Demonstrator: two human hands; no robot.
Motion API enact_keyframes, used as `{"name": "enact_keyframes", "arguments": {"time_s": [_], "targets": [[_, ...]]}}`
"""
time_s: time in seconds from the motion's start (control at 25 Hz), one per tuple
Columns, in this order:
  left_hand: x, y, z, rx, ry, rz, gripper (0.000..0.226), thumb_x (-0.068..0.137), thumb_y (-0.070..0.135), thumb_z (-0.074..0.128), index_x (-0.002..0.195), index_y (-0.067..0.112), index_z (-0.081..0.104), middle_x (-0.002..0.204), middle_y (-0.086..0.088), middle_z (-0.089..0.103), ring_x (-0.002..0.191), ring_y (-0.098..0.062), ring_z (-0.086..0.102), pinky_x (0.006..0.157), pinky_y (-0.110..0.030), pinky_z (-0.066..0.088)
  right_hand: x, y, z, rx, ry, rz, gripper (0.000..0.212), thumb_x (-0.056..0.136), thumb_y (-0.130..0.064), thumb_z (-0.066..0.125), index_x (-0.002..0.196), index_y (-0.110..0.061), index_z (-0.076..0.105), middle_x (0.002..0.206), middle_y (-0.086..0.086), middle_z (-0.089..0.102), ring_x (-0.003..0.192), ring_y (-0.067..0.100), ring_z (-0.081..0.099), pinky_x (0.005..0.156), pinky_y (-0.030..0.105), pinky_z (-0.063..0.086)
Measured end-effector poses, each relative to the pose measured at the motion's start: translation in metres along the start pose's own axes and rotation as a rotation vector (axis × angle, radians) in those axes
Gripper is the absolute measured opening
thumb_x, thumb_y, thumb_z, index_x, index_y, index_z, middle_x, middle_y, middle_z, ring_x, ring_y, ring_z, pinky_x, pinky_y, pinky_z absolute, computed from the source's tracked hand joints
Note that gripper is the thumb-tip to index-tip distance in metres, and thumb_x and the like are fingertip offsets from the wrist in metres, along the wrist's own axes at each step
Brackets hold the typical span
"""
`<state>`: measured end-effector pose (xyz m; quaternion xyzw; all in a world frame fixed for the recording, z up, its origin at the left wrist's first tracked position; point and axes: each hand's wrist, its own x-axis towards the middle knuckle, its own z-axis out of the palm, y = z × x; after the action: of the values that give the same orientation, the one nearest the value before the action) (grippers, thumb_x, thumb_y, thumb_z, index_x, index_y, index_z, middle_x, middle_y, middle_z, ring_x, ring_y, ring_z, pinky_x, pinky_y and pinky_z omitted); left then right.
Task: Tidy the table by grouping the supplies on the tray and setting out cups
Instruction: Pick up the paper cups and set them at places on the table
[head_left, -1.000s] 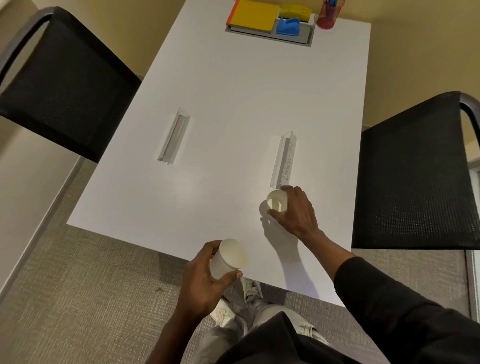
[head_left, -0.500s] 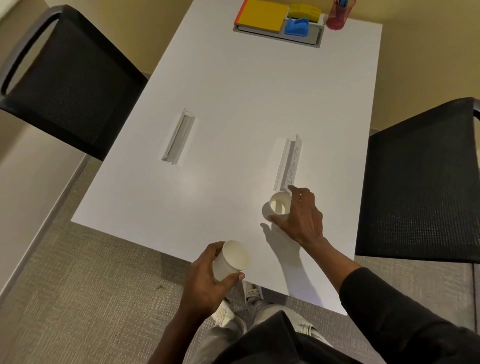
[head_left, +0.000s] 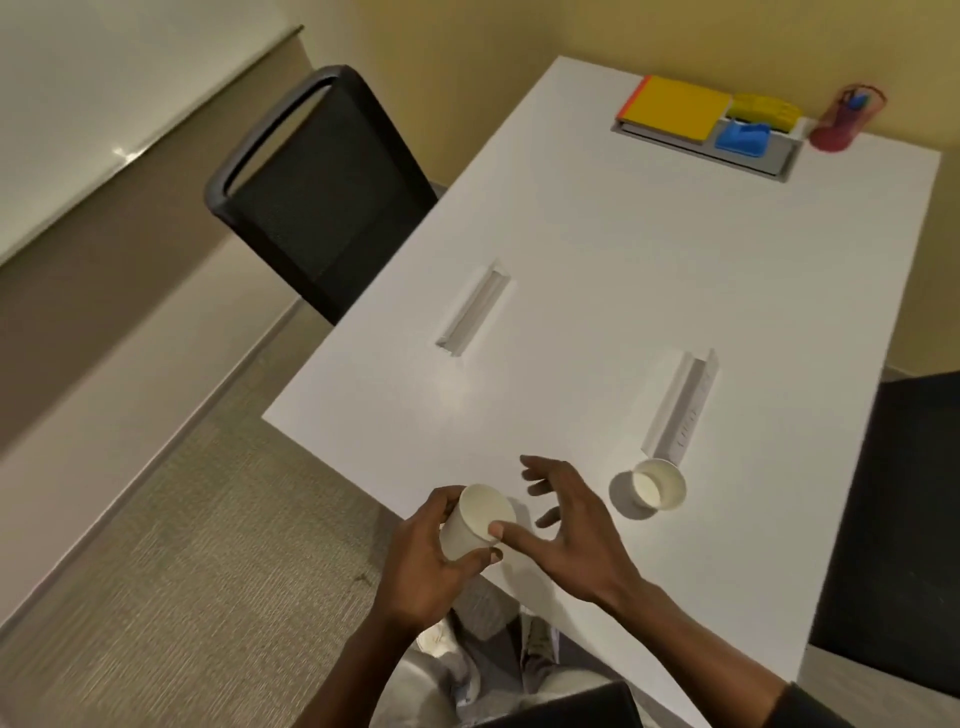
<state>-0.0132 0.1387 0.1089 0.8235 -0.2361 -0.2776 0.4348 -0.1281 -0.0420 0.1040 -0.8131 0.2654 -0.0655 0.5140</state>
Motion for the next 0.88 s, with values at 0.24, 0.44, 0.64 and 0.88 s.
{"name": "enact_keyframes", "arguments": {"time_s": [0.24, 0.44, 0.64, 0.88], "targets": [[0.008, -0.021, -0.044, -0.021, 0.026, -0.009, 0.062, 0.075, 0.038, 0.094, 0.128, 0.036, 0.061, 0.118, 0.016, 0.073, 0.111, -0.006, 0.070, 0.086, -0.031, 0.064, 0.032, -0.036, 0.051, -0.036, -0.151, -0.075, 0.086, 0.071, -0.071, 0.079, 0.144, -0.040, 0.045, 0.129, -0.024, 0.055, 0.113, 0.000, 0.059, 0.078, 0.026, 0.060], [0.023, -0.050, -0.096, -0.023, -0.028, 0.047, 0.060, 0.077, 0.032, 0.093, 0.128, 0.035, 0.062, 0.118, 0.016, 0.074, 0.111, -0.007, 0.070, 0.087, -0.034, 0.064, 0.051, -0.068, 0.097, -0.056, -0.136, -0.079, 0.079, 0.070, -0.066, 0.082, 0.137, -0.037, 0.055, 0.126, -0.024, 0.059, 0.108, 0.001, 0.062, 0.079, 0.027, 0.061], [0.045, -0.085, -0.163, -0.009, -0.086, 0.131, 0.063, 0.076, 0.034, 0.093, 0.130, 0.032, 0.061, 0.121, 0.016, 0.073, 0.114, -0.007, 0.070, 0.090, -0.034, 0.063, 0.065, -0.108, 0.159, -0.070, -0.045, -0.057, 0.079, 0.069, -0.070, 0.081, 0.136, -0.035, 0.056, 0.125, -0.024, 0.059, 0.108, 0.002, 0.062, 0.080, 0.027, 0.060], [0.075, -0.118, -0.236, 0.021, -0.215, 0.254, 0.066, 0.078, 0.040, 0.091, 0.134, 0.027, 0.059, 0.124, 0.014, 0.072, 0.114, -0.009, 0.070, 0.086, -0.034, 0.062, 0.084, -0.151, 0.225, -0.106, 0.058, -0.017, 0.079, 0.069, -0.064, 0.081, 0.137, -0.032, 0.056, 0.125, -0.020, 0.059, 0.109, 0.003, 0.061, 0.083, 0.028, 0.060]]}}
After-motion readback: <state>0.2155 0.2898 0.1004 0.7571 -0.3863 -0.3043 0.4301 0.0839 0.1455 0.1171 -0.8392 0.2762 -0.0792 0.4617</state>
